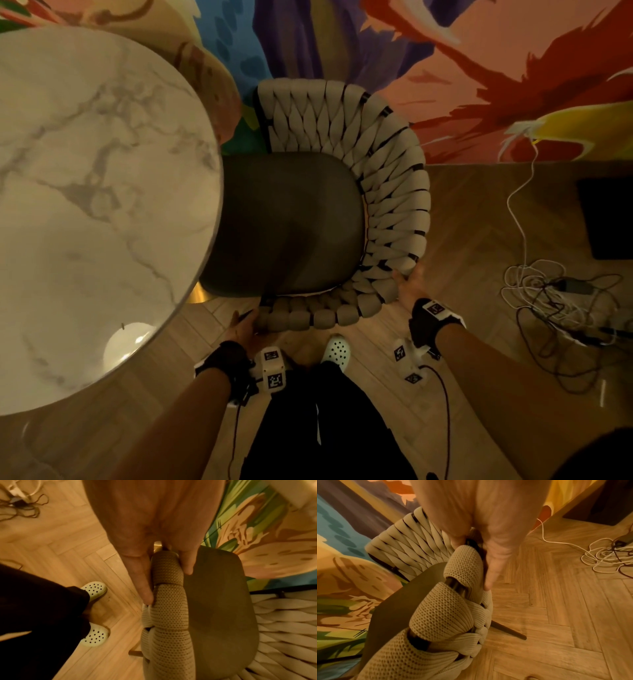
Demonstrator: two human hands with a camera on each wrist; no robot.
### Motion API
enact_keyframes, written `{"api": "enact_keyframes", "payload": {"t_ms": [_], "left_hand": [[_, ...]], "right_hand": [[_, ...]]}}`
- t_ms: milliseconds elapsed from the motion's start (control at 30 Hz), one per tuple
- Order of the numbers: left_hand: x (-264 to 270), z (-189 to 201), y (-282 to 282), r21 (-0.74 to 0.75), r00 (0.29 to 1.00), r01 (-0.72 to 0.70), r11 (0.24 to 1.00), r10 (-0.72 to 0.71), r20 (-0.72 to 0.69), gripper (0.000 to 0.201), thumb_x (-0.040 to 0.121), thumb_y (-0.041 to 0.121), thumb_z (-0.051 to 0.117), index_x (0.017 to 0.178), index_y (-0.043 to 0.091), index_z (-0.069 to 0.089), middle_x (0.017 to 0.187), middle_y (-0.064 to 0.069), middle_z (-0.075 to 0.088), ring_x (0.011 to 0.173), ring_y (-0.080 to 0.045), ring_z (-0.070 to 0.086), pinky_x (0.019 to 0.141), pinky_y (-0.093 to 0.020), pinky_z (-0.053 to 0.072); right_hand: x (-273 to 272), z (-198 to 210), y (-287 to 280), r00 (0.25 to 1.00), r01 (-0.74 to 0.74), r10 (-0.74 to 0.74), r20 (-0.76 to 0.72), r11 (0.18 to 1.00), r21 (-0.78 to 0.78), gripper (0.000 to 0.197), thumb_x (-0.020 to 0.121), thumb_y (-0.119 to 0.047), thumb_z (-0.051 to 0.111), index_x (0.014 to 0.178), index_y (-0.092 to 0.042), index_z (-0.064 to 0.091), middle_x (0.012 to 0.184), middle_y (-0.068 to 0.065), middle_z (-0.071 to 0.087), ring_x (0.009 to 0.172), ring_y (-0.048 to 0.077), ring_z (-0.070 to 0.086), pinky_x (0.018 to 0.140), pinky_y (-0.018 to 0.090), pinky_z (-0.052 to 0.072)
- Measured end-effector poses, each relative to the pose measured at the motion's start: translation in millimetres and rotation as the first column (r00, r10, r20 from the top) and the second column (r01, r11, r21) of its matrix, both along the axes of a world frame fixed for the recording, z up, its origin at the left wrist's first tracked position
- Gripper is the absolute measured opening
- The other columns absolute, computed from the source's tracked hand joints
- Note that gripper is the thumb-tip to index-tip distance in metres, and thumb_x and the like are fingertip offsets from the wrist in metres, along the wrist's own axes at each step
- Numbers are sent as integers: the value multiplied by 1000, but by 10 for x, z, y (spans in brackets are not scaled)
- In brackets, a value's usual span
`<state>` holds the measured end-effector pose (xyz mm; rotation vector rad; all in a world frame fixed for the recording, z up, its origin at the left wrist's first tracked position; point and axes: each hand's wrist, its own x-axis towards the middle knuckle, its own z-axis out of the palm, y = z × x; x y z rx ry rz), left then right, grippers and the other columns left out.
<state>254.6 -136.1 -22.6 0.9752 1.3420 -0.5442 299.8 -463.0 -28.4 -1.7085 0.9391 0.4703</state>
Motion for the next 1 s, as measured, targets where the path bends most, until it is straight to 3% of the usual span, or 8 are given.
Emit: {"api": "enact_keyframes", "payload": {"t_ms": [67, 167, 200, 333, 500, 767, 900, 1000], "left_hand": [[5, -10, 17, 54, 999, 39, 998, -40, 21, 57, 91, 16, 56, 142, 24, 33, 139, -20, 42, 119, -43, 49, 88, -53, 50], [-82, -34, 80, 81, 988, 157, 984, -157, -8, 43, 88, 18, 60, 128, 12, 48, 137, -23, 47, 103, -41, 56, 64, -44, 55], [-95, -27, 83, 100, 984, 178, 979, -178, -11, 40, 87, 18, 61, 125, 10, 50, 136, -24, 48, 102, -40, 57, 62, -43, 55], [-201, 19, 134, 101, 980, 200, 975, -197, -37, 21, 89, 16, 58, 109, 12, 51, 136, -26, 46, 102, -39, 54, 72, -45, 53], [-338, 37, 268, 88, 982, 189, 978, -187, -27, 36, 88, 18, 59, 123, 10, 51, 134, -25, 47, 88, -34, 60, 63, -40, 56], [-291, 46, 263, 134, 981, 191, 972, -192, -12, 25, 88, 17, 61, 111, 11, 54, 125, -23, 52, 102, -38, 56, 80, -44, 52], [-285, 72, 261, 133, 978, 206, 970, -207, -5, 23, 87, 16, 62, 108, 11, 54, 119, -21, 53, 102, -38, 56, 65, -41, 55], [-227, 86, 260, 132, 979, 199, 971, -203, 14, 15, 87, 14, 61, 100, 10, 56, 120, -22, 53, 102, -39, 55, 59, -41, 57]], "right_hand": [[21, 1, -12, 1000, -8, 8, 5, 1000, 9, 58, 95, -28, 49, 144, -15, 20, 143, 13, 44, 126, 35, 48, 102, 53, 44], [-70, -10, 24, 1000, -21, 21, -20, 1000, -7, 57, 95, -28, 49, 143, -12, 21, 141, 15, 45, 125, 36, 49, 101, 52, 45], [-91, -8, 18, 999, -18, 18, -28, 1000, -8, 55, 95, -27, 49, 141, -11, 24, 140, 15, 46, 124, 36, 49, 101, 52, 45], [-294, -168, -15, 998, -54, 54, -36, 998, 15, 39, 89, -37, 53, 121, -27, 33, 127, 11, 53, 119, 38, 54, 93, 61, 49], [-418, -121, 101, 999, -35, 36, -22, 998, 43, 44, 91, -31, 53, 129, -25, 32, 135, 12, 50, 120, 34, 53, 94, 60, 49], [-366, -127, 138, 1000, -15, 15, -6, 999, 38, 47, 91, -28, 54, 132, -23, 31, 138, 13, 48, 124, 36, 50, 97, 62, 46], [-340, -103, 147, 1000, 5, -5, -4, 999, 43, 46, 92, -24, 54, 132, -20, 32, 137, 13, 49, 123, 35, 50, 98, 61, 45], [-318, -153, 134, 999, -19, 20, -32, 999, 39, 43, 89, -33, 55, 126, -27, 34, 129, 11, 52, 119, 37, 53, 94, 63, 48]]}}
